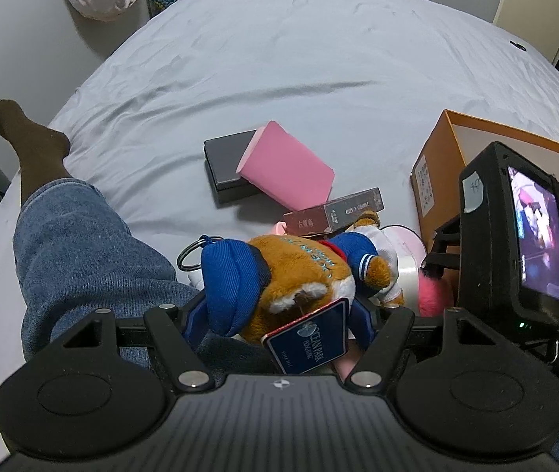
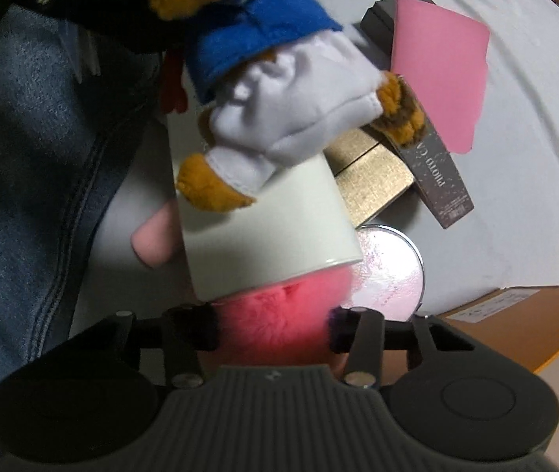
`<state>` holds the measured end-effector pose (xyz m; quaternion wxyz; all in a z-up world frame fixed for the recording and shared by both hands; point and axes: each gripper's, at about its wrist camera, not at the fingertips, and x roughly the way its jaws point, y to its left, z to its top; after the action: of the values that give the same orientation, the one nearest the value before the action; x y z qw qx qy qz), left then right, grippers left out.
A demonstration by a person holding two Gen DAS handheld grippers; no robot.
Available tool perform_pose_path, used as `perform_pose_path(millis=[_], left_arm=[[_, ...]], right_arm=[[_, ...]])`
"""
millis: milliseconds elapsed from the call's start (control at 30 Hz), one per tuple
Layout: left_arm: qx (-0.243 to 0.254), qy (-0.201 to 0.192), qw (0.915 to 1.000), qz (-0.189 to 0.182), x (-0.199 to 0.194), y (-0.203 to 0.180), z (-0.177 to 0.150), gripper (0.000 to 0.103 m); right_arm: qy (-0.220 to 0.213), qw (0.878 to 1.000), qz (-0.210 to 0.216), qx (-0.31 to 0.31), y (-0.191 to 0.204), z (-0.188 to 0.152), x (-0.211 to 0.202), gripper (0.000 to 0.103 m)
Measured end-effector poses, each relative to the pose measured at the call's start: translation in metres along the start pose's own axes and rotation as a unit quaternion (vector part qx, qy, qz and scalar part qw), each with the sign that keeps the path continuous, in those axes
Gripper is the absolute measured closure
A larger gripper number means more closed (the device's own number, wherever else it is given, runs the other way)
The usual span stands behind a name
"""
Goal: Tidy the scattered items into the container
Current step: 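Grasp the pink fluffy pompom with the right tool and lift it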
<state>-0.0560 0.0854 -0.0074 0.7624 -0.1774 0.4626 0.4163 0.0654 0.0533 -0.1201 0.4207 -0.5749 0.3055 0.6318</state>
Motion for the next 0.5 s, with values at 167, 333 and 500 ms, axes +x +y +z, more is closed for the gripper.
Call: perform_pose_path(millis=[167,333,500], left_arm=[[0.006,-0.003,1.0000,0.001,0.000,-0.001,0.000,0.022],[0.007,-0.011,0.9999,0.002,-0.004,-0.001,0.001,0.022],[0.015,-0.021,0.9997,-0.004,-0.010,-0.009,0.003,0.022]], right_arm=[[-0.013,1.000,-0.002,-0.010,0.006,-0.007,-0.012,0.056],[-0.036,0.999,-0.020,-0.025,0.019,-0.018,-0.034,0.057],[-0.068,0.997,-0.031,-0.027,0.031,-0.031,-0.064,0.057]])
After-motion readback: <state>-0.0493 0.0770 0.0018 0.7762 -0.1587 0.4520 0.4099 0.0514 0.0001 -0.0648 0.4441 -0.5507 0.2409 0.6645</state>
